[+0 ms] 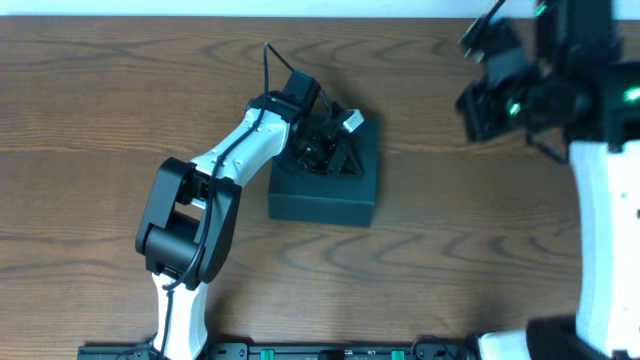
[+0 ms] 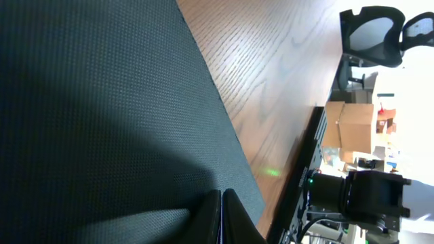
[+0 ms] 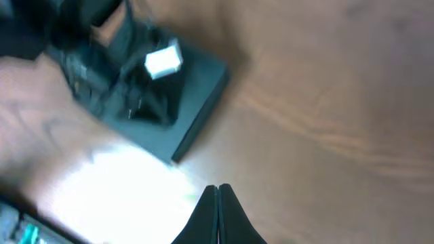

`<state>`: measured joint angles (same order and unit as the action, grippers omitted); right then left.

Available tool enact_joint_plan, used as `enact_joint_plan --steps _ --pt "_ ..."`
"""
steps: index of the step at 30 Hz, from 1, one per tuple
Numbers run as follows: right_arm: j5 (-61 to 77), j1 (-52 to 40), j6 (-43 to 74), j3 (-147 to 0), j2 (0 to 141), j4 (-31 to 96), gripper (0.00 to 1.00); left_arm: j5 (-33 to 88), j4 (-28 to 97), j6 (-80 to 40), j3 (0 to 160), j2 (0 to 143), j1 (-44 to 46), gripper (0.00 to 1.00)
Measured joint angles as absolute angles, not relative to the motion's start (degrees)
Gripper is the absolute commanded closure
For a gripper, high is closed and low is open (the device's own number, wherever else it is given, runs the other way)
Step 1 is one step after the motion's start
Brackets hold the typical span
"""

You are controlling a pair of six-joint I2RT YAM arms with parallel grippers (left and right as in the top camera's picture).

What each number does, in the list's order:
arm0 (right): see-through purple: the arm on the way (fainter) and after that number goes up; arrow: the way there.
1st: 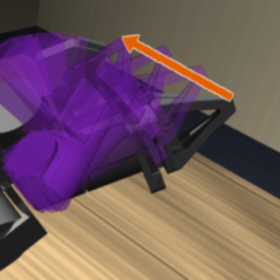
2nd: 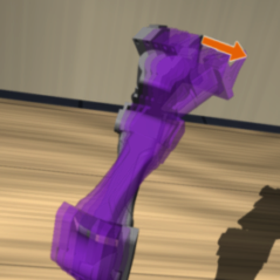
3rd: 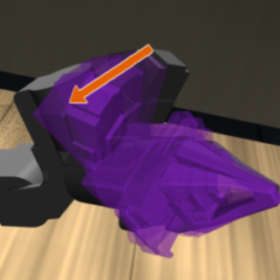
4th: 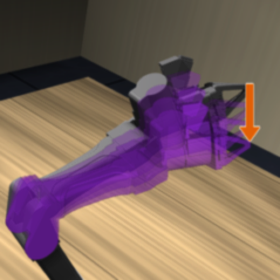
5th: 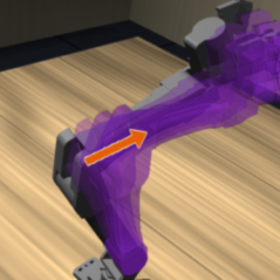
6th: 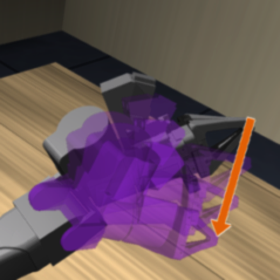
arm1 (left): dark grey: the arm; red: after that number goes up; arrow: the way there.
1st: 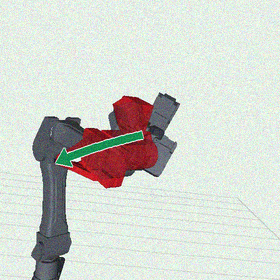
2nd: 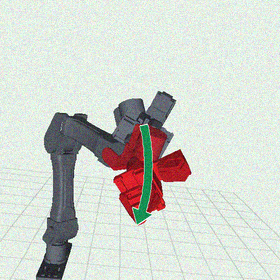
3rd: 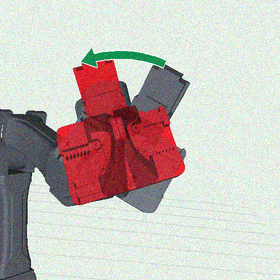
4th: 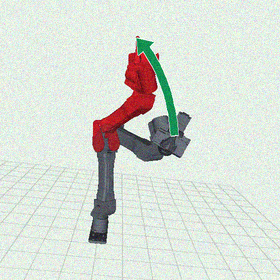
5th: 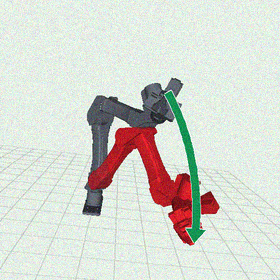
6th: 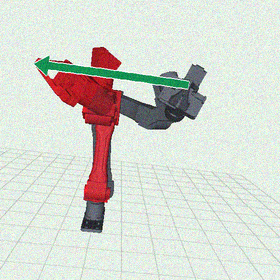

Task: Pack container
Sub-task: 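Bring the right gripper to the box's front right corner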

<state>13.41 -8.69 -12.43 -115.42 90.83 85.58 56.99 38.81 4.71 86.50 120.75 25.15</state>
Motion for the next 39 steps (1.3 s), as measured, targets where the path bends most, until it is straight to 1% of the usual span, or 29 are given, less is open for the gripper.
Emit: enact_joint_plan --steps 5,10,16,22,24,28,34,39 --pt "14.09 -13.41 -12.97 -92.36 82.78 79.18 0.99 56.25 39.0 4.78 87.37 120.99 25.41 0.94" --pt "27.29 -13.85 -11.09 -71.48 82.13 66.0 0.98 56.14 38.96 4.91 87.48 120.99 25.45 0.94" --pt "36.14 -14.2 -4.99 -54.98 82.11 51.05 0.98 55.94 38.74 4.91 87.59 121.03 25.52 0.94" --pt "37.85 -19.11 3.84 -45.39 82.11 35.62 0.99 55.72 38.76 4.89 87.7 121.01 25.61 0.94" --pt "35.9 -22.0 8.49 -42.54 82.04 29.85 0.98 55.66 38.81 4.89 87.74 121.03 25.61 0.94" --pt "27.31 -27.68 18.17 -38.28 82.06 21.76 0.99 55.51 39.03 4.89 87.83 121.03 25.61 0.94" --pt "12.58 -33.76 30.48 -36.58 82.06 14.28 0.98 55.44 39.18 4.89 87.85 121.03 25.63 0.94" --pt "4.34 -36.97 36.75 -36.56 82.06 10.28 0.99 55.31 39.53 4.89 88.01 121.03 25.65 0.94"
